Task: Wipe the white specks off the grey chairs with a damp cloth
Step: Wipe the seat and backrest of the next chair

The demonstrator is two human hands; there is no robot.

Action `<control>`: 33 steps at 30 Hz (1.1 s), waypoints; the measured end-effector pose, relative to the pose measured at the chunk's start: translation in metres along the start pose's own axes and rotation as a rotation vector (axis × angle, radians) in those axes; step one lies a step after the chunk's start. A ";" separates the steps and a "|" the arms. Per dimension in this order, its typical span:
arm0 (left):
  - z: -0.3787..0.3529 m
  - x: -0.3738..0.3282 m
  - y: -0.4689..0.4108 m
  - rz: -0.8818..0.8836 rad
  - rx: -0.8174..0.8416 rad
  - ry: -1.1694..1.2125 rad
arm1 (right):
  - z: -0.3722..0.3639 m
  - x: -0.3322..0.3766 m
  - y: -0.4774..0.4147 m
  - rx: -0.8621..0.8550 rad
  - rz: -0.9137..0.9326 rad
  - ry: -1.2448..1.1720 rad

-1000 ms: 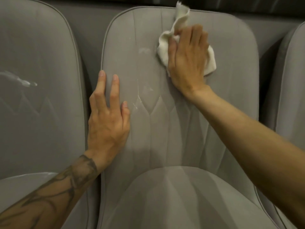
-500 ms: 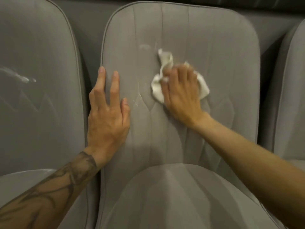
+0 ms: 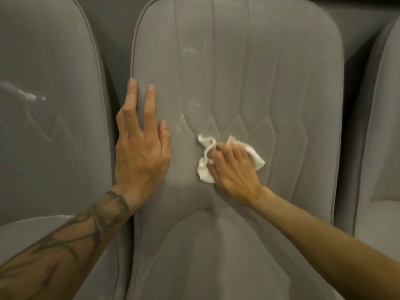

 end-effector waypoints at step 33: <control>0.002 -0.003 -0.004 -0.016 -0.027 0.033 | -0.035 0.031 0.057 0.005 0.010 -0.034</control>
Point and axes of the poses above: each hand's wrist, its own y-axis away from the middle knuckle, its own z-axis out of the back of the hand, x = y × z, the point moved 3 cm from there along -y, towards the middle knuckle, and after that the axes turned 11 degrees about z, right-handed, at the moved point
